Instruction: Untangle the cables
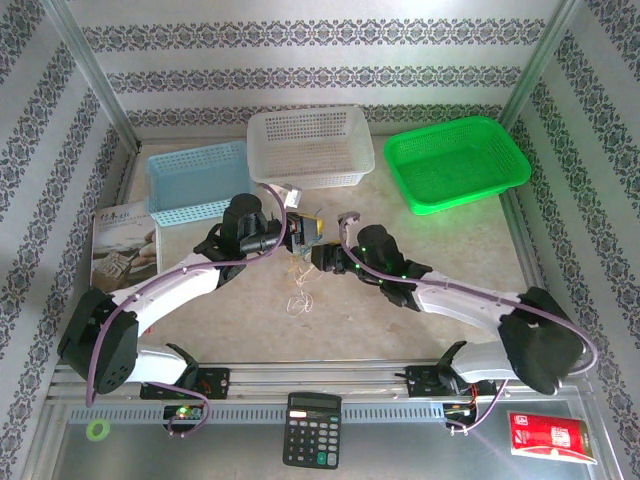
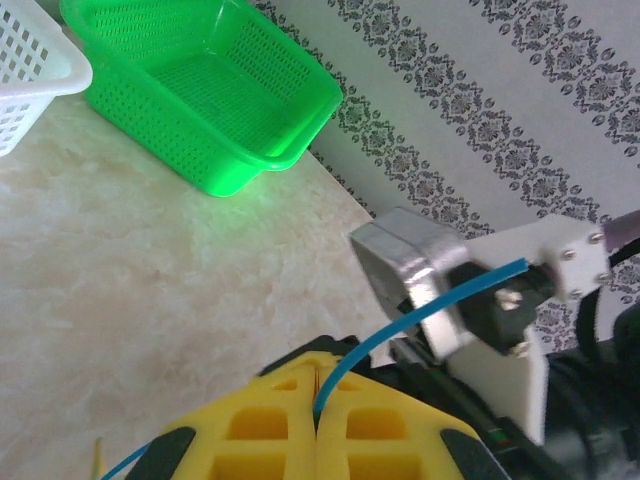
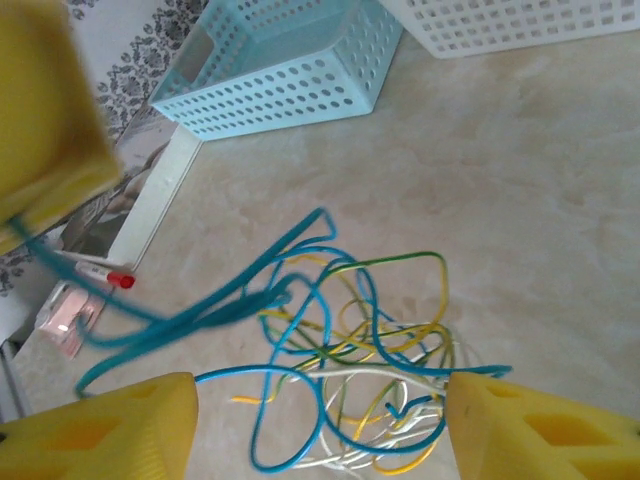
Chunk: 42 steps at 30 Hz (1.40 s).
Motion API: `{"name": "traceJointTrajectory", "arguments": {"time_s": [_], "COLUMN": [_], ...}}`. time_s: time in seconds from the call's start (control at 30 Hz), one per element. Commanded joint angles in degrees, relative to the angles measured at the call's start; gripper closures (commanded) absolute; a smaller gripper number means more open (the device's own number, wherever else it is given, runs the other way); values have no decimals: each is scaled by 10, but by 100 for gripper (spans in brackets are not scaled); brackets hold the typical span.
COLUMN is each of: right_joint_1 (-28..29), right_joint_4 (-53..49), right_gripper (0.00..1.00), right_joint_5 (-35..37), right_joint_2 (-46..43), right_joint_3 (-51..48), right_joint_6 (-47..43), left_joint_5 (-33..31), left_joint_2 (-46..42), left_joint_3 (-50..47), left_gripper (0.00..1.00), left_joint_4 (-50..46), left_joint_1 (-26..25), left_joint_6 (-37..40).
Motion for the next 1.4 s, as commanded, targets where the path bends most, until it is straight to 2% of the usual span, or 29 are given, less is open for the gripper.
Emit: {"name": "traceJointTrajectory", "arguments": {"time_s": [0.0, 0.07, 0.2, 0.3, 0.47, 0.7, 0.9, 1.1, 1.37], "right_joint_1": [8, 7, 5, 1, -10, -18, -16, -12, -5], "right_joint_4": [72, 85, 112, 120, 128, 137, 143, 127, 53], "right_gripper": [54, 74, 94, 99, 100, 91, 57, 41, 31], "right_joint_5": [33, 45, 64, 68, 79, 74, 67, 72, 76], "right_joint_2": [37, 59, 81, 88, 95, 116, 116, 28, -156], "right_joint_3": [6, -4, -36, -57, -89, -108, -127, -172, -184], "right_joint_6": [-2, 5, 23, 32, 43, 55, 72, 81, 60], "left_joint_5": [7, 7, 5, 1, -14, -21, -21, -24, -22], "left_joint_2": [-8, -15, -28, -36, -45, -58, -78, -85, -72], "left_joint_3": [-6, -8, -5, 2, 25, 75, 90, 78, 69], "left_gripper": [100, 100, 100, 100, 100, 100, 100, 100, 100], "left_joint_4": [46, 57, 61, 58, 41, -15, -30, -31, -14], "left_joint_1": [-6, -6, -5, -5, -4, -2, -2, -2, -2], "left_joint_6": [-33, -49, -67, -75, -80, -67, -70, -67, -81]}}
